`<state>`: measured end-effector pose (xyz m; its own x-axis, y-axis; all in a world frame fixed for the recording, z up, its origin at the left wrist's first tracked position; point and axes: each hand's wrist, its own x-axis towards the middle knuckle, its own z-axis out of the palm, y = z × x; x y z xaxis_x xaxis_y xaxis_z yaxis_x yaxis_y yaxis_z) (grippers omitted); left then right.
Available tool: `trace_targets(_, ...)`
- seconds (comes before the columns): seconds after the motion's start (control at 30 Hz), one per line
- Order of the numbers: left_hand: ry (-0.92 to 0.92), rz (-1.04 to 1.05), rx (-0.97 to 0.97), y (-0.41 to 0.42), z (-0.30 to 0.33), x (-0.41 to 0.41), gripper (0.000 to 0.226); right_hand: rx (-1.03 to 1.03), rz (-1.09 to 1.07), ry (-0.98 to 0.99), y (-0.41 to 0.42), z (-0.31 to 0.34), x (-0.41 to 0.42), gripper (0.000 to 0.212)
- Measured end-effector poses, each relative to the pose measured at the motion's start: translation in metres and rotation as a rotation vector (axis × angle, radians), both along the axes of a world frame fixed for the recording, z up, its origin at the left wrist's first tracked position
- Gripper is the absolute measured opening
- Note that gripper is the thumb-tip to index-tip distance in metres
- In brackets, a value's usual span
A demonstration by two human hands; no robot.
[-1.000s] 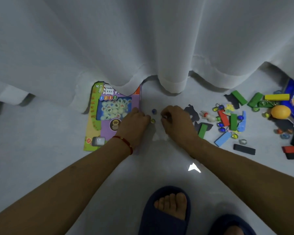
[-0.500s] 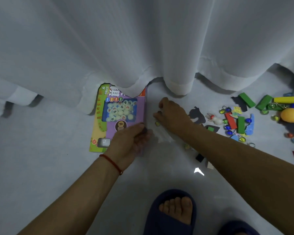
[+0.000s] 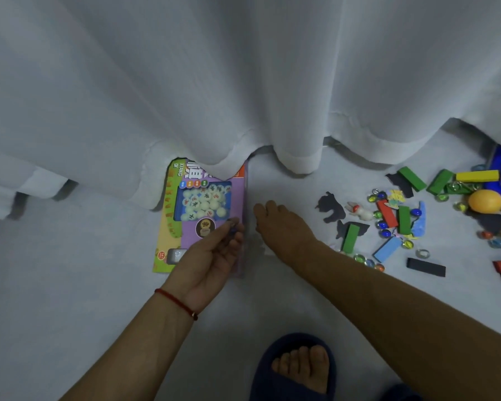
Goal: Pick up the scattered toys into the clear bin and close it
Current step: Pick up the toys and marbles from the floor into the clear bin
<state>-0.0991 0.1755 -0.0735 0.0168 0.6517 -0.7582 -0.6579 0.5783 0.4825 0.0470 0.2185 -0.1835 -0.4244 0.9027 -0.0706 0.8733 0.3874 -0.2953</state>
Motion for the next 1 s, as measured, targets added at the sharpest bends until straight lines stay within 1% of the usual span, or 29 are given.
trace_targets(0.07,-0.021,-0.032,0.020,-0.002,0.003,0.003,0.027,-0.069,-0.011,-0.035,0.000,0.004,0.004,0.043)
trace_targets(0.13,0.046,-0.076,0.038,-0.006,0.005,0.009,0.023,-0.157,-0.003,-0.003,-0.001,0.013,0.017,0.028)
trace_targets(0.17,0.103,-0.093,0.060,-0.008,0.007,0.014,0.021,-0.213,-0.035,0.070,-0.002,0.016,0.026,0.023)
trace_targets(0.23,0.182,-0.111,0.127,-0.011,0.013,0.025,0.017,-0.367,-0.211,0.257,-0.014,0.040,0.049,0.017)
trace_targets(0.3,0.214,-0.118,0.170,-0.017,0.025,0.042,0.016,-0.533,-0.421,0.514,-0.031,0.073,0.076,0.015)
trace_targets(0.4,0.160,-0.237,0.163,-0.038,0.050,0.083,0.017,-0.904,-0.779,1.131,-0.058,0.145,0.113,0.029)
trace_targets(0.43,0.129,-0.296,0.166,-0.046,0.060,0.098,0.016,-0.995,-0.895,1.325,-0.068,0.168,0.125,0.032)
trace_targets(0.47,0.106,-0.355,0.185,-0.054,0.071,0.112,0.015,-1.028,-0.964,1.462,-0.079,0.188,0.136,0.034)
trace_targets(0.53,0.047,-0.469,0.260,-0.065,0.096,0.137,0.018,-0.985,-0.989,1.649,-0.102,0.226,0.158,0.034)
trace_targets(0.6,-0.044,-0.619,0.319,-0.072,0.126,0.161,0.025,-0.892,-1.000,1.840,-0.134,0.258,0.182,0.030)
trace_targets(0.67,-0.109,-0.786,0.364,-0.079,0.157,0.186,0.027,-0.794,-0.938,2.075,-0.176,0.280,0.210,0.028)
trace_targets(0.7,-0.122,-0.869,0.385,-0.084,0.173,0.201,0.025,-0.736,-0.904,2.182,-0.200,0.287,0.226,0.031)
trace_targets(0.77,-0.128,-1.020,0.414,-0.095,0.201,0.232,0.023,-0.642,-0.865,2.335,-0.249,0.296,0.255,0.037)
trace_targets(0.8,-0.118,-1.096,0.418,-0.104,0.214,0.249,0.022,-0.581,-0.893,2.361,-0.273,0.301,0.270,0.035)
trace_targets(0.87,-0.088,-1.240,0.403,-0.125,0.233,0.281,0.017,-0.431,-1.081,2.339,-0.317,0.310,0.295,0.025)
trace_targets(0.93,-0.047,-1.363,0.380,-0.143,0.244,0.308,0.016,-0.278,-1.356,2.231,-0.347,0.312,0.316,0.020)
trace_targets(1.0,-0.022,-1.441,0.362,-0.159,0.253,0.326,0.024,-0.157,-1.560,2.130,-0.367,0.307,0.333,0.021)
